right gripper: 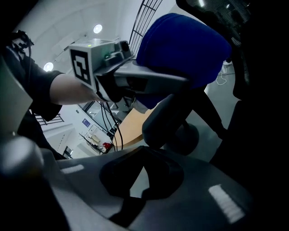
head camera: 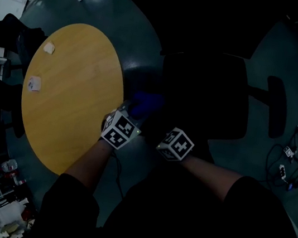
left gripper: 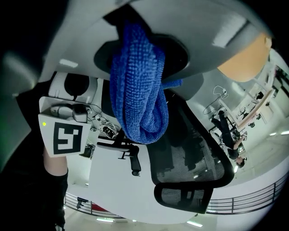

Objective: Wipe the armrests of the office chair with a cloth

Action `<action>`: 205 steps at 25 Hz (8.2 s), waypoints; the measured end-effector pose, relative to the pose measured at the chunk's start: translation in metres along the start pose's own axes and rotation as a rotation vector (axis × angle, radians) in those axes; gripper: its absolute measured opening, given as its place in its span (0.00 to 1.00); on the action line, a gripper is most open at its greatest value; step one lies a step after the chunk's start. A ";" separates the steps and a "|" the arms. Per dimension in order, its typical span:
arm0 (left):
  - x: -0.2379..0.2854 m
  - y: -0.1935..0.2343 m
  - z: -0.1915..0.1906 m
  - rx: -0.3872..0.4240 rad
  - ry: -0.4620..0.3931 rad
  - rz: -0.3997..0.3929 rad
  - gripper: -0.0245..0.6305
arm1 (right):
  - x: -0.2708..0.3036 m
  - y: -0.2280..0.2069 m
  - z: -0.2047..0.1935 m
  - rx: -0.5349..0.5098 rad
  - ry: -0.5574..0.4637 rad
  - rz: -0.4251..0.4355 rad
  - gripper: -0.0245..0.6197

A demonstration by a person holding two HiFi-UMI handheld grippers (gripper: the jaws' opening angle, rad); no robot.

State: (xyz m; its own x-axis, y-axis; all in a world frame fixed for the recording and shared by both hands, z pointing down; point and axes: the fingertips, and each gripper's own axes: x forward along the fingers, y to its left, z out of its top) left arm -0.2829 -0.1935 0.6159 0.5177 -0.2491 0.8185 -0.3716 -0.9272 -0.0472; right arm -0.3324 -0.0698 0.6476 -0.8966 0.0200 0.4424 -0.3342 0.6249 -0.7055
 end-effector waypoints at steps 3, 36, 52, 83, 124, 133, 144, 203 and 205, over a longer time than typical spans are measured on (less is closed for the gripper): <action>-0.006 -0.015 -0.005 0.013 0.005 -0.010 0.21 | 0.002 -0.003 -0.001 0.007 -0.015 -0.019 0.04; -0.062 -0.105 -0.012 -0.093 -0.263 -0.077 0.21 | -0.032 0.025 -0.011 -0.015 -0.059 -0.276 0.05; -0.082 -0.077 0.070 -0.239 -0.519 0.019 0.21 | -0.205 0.011 -0.021 0.116 -0.355 -0.504 0.05; 0.114 -0.111 0.367 -0.269 -0.427 0.158 0.21 | -0.487 -0.117 -0.099 0.083 -0.340 -0.285 0.05; 0.273 -0.109 0.368 -0.056 -0.157 0.018 0.20 | -0.477 -0.147 -0.156 0.232 -0.278 -0.294 0.05; 0.265 -0.127 0.364 -0.055 -0.164 0.011 0.20 | -0.474 -0.144 -0.156 0.243 -0.289 -0.273 0.05; 0.247 -0.185 0.345 0.024 -0.136 -0.062 0.21 | -0.471 -0.140 -0.171 0.261 -0.275 -0.279 0.05; 0.281 -0.160 0.459 0.272 -0.135 -0.105 0.20 | -0.471 -0.142 -0.200 0.389 -0.398 -0.301 0.05; 0.290 -0.165 0.454 0.283 -0.103 -0.114 0.20 | -0.471 -0.141 -0.203 0.392 -0.398 -0.293 0.05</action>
State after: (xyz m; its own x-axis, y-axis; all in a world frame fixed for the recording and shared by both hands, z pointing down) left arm 0.2788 -0.2402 0.6011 0.6243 -0.1532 0.7660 -0.0849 -0.9881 -0.1284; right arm 0.1962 -0.0092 0.6512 -0.7660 -0.4481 0.4609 -0.5961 0.2269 -0.7702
